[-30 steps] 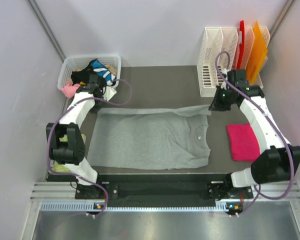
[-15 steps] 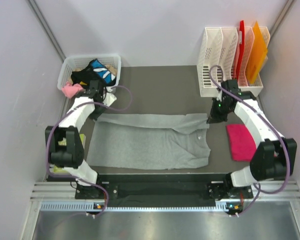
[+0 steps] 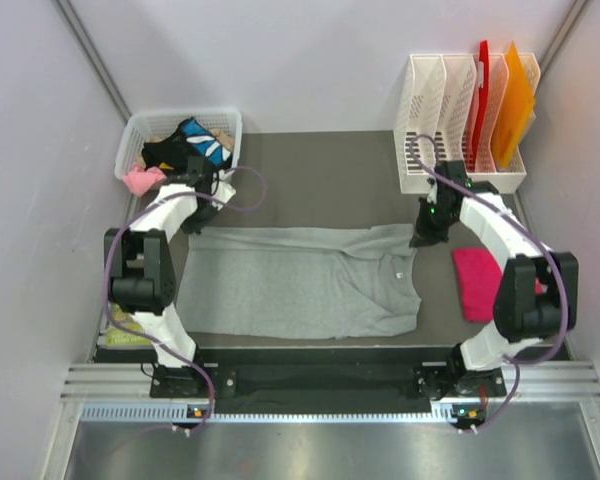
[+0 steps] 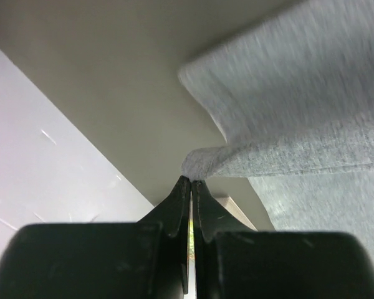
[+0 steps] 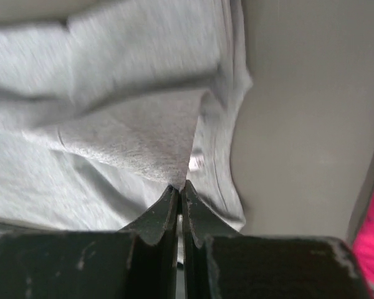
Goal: Fold and stack the t-shirts
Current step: Fold the flattened tshirt in 1/3 of the way
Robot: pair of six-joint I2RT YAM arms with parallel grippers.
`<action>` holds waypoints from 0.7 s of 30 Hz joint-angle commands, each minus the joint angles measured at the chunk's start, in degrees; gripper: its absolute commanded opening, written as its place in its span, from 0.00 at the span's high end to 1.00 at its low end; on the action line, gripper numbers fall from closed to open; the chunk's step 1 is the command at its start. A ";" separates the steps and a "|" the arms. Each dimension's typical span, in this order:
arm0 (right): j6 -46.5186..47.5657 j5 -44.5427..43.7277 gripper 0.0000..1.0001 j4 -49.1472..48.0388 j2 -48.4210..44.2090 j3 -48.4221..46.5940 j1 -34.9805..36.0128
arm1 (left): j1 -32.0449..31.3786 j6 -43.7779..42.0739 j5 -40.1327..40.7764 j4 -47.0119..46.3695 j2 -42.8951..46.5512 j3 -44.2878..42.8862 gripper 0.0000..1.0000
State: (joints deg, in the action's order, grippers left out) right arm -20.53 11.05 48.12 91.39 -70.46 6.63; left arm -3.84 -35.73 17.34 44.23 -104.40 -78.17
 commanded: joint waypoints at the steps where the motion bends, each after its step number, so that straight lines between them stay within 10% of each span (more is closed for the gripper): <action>1: 1.02 2.31 1.00 2.14 -10.78 6.81 0.66 | -0.03 -0.75 0.06 0.24 8.94 6.97 1.00; 14: 1.02 3.45 1.00 4.27 -19.42 17.01 1.10 | -0.03 1.53 -2.31 2.35 15.99 17.53 1.00; 17: 1.02 4.77 0.84 3.83 -17.92 18.86 1.19 | -0.03 1.36 -2.58 3.23 15.28 17.00 1.00; 21: 0.67 5.04 0.63 4.61 -17.39 16.16 1.19 | -0.03 0.57 -2.49 5.78 13.79 14.20 0.72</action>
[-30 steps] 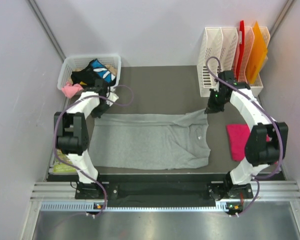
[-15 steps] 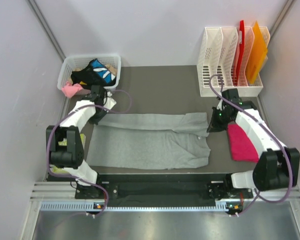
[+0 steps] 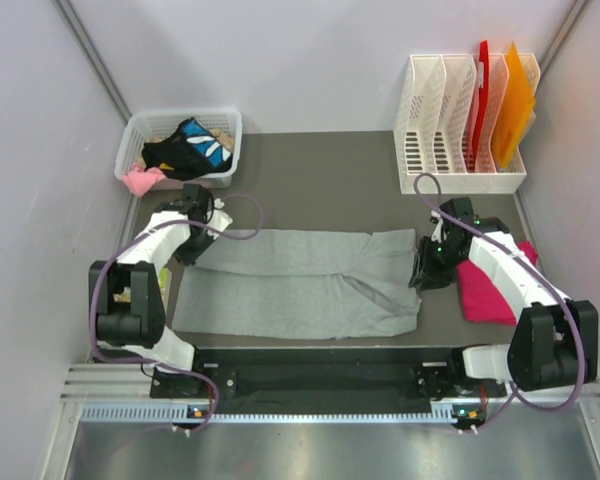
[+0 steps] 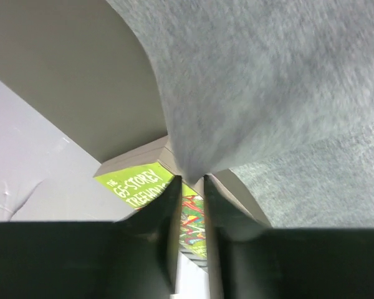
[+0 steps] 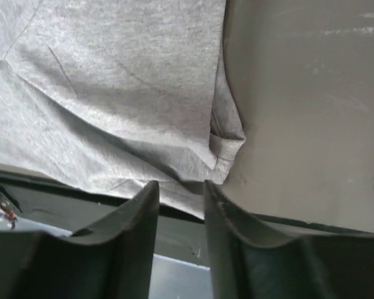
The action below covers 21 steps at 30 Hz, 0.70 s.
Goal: Fold and stack the t-shirts
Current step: Fold the flattened tshirt in 1/3 of the way
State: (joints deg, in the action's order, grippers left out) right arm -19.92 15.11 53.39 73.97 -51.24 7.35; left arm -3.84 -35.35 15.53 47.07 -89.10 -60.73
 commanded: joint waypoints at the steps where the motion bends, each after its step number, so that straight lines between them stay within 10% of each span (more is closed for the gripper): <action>1: -0.20 0.27 0.64 0.31 0.20 -4.55 0.47 | -0.03 0.11 -1.20 3.55 -1.69 -5.43 0.69; 7: -1.00 -3.50 0.64 1.99 3.27 -19.58 0.47 | -0.03 0.55 -4.45 11.20 -3.88 -18.96 0.33; 21: -0.47 -6.41 0.70 -7.33 24.46 -24.34 0.91 | -3.28 2.93 -5.60 1.28 -16.98 -19.61 0.46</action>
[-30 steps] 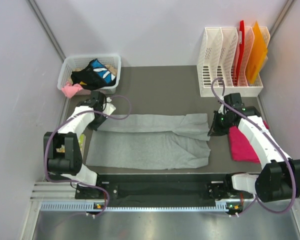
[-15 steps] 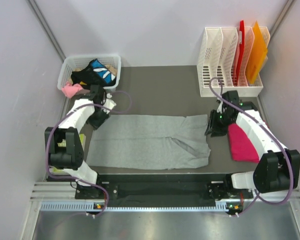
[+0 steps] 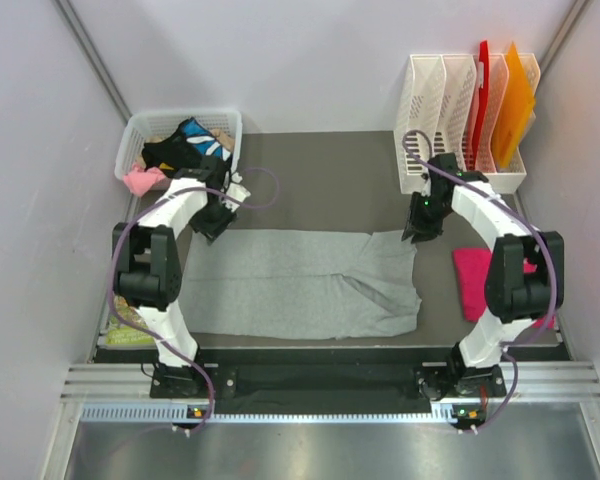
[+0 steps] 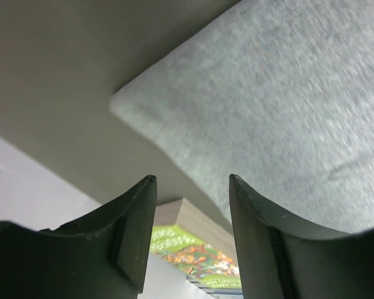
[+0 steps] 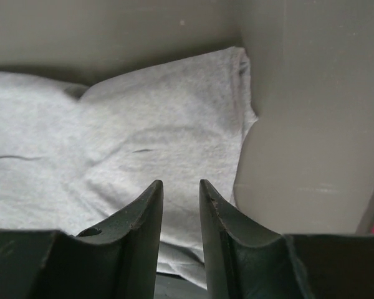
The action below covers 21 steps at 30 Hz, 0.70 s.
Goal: Fold and stack the t-shirts
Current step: Fold the flattened tshirt in 1/3 of the way
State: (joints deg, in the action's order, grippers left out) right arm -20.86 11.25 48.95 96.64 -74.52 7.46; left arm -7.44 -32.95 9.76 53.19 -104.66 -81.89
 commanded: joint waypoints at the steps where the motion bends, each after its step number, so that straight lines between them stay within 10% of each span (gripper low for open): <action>1: 0.99 -3.94 0.69 -2.98 3.02 -1.41 0.80 | 0.32 0.26 0.87 -5.55 -1.77 1.64 0.46; 21: -1.11 -2.88 0.76 -7.46 14.36 -3.26 1.06 | 2.26 -2.21 3.60 -13.99 -6.43 5.69 0.49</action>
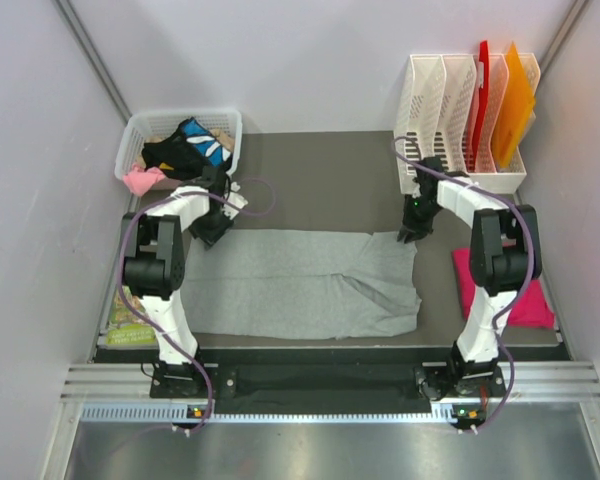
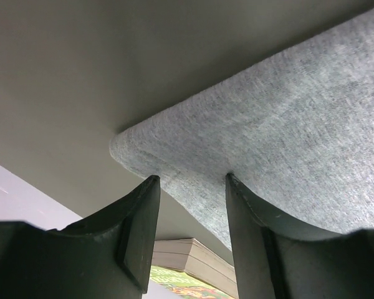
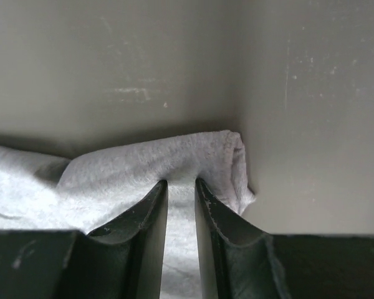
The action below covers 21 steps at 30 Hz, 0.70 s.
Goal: Fold and stack the t-shirts
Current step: Fold the flattened tshirt in 1/3 of the way
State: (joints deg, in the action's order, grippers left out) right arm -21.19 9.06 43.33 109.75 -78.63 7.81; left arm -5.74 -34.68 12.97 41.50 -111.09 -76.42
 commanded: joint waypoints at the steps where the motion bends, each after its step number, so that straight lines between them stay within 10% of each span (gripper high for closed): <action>1: -0.70 -1.41 0.76 -1.67 1.60 0.85 0.28 | 0.64 -0.57 0.56 -2.30 -0.27 0.31 0.49; 21: -1.75 -2.20 0.80 -0.27 19.09 -22.17 -6.14 | 1.17 0.14 2.32 -2.21 -14.41 -14.71 0.51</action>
State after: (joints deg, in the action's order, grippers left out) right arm -23.51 12.01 53.19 123.48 -94.65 2.79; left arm -4.93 -34.48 15.11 48.90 -119.77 -88.16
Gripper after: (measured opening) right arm 0.207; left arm 0.498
